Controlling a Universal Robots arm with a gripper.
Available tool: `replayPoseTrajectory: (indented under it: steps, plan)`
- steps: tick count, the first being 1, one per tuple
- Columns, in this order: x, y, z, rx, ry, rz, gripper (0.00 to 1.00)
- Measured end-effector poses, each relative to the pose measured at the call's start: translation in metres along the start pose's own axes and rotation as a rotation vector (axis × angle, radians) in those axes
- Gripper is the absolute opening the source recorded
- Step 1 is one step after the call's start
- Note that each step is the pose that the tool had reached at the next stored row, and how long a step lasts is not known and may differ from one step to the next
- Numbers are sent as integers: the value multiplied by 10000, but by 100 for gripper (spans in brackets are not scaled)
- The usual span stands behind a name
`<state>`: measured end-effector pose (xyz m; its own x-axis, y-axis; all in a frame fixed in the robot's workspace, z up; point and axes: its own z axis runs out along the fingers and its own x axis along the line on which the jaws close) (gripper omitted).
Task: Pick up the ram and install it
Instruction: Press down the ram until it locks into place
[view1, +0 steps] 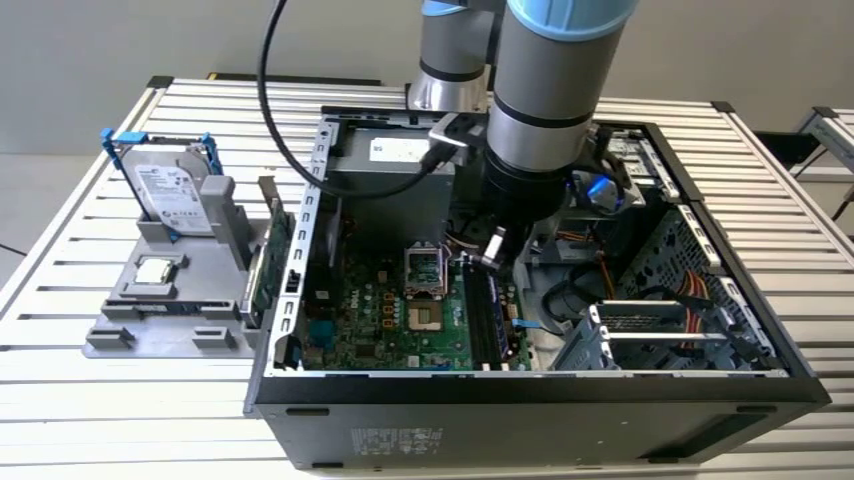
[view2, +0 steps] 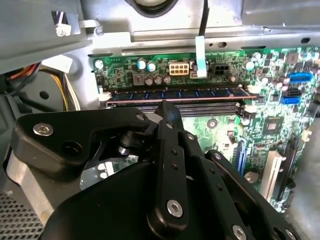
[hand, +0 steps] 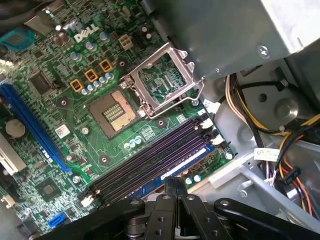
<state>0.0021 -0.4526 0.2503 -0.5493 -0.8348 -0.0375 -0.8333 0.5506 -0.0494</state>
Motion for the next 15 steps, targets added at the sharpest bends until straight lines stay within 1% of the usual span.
replayPoseTrajectory:
  steps: [6, 11, 15]
  plan:
    - [0, 0, 0, -33, -44, -882, 0]
    - [0, 0, 0, -51, -68, -1353, 0]
    - [0, 0, 0, -61, -81, -1615, 0]
